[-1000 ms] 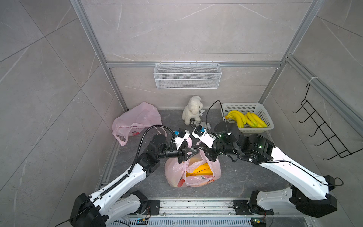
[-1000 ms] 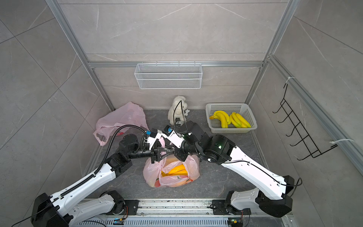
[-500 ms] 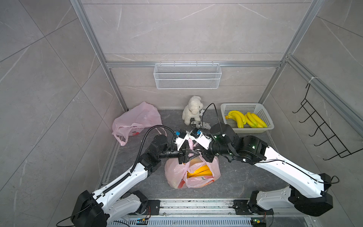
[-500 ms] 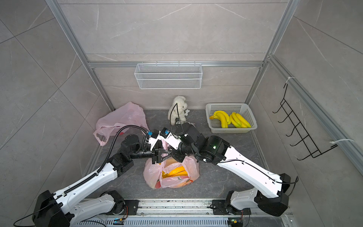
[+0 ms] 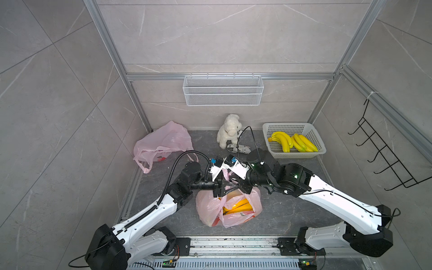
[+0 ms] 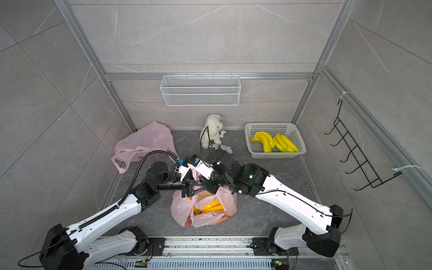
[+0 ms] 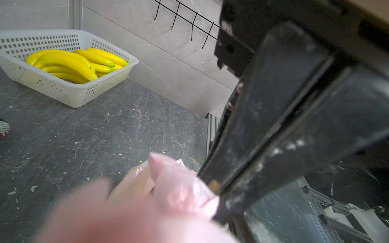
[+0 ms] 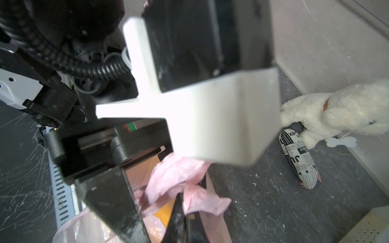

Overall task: Place the banana into a plastic bag & tie a knot
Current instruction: Cross the plastic bag at the center of the board.

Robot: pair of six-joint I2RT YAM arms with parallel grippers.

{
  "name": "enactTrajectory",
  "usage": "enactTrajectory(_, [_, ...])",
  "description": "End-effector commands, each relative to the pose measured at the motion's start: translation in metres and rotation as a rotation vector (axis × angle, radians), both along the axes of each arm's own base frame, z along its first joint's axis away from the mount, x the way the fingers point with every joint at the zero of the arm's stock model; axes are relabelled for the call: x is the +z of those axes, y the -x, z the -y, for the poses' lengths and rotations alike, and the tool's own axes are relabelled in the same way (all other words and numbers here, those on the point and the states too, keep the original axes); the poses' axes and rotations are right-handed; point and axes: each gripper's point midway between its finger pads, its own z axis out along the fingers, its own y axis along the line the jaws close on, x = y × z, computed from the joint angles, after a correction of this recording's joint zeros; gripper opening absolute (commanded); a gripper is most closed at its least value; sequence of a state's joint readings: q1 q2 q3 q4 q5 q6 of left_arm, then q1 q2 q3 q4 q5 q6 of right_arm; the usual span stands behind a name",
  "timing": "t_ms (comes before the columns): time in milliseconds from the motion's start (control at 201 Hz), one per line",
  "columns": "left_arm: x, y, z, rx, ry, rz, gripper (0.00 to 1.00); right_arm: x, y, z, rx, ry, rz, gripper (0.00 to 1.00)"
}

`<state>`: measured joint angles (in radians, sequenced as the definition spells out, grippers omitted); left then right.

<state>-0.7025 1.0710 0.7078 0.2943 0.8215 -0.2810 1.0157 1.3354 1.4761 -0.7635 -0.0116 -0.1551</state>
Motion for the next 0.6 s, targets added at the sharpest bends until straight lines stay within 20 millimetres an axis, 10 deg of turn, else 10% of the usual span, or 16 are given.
enactTrajectory(0, [0.014,0.008,0.001,-0.046,0.049,0.027,0.52,0.008,-0.002,0.002,-0.003,-0.018,0.058,0.0])
enactTrajectory(592, [0.009,-0.004,0.008,-0.01,0.037,-0.005,0.43,0.02,0.042,-0.013,0.176,-0.193,-0.043,0.0])
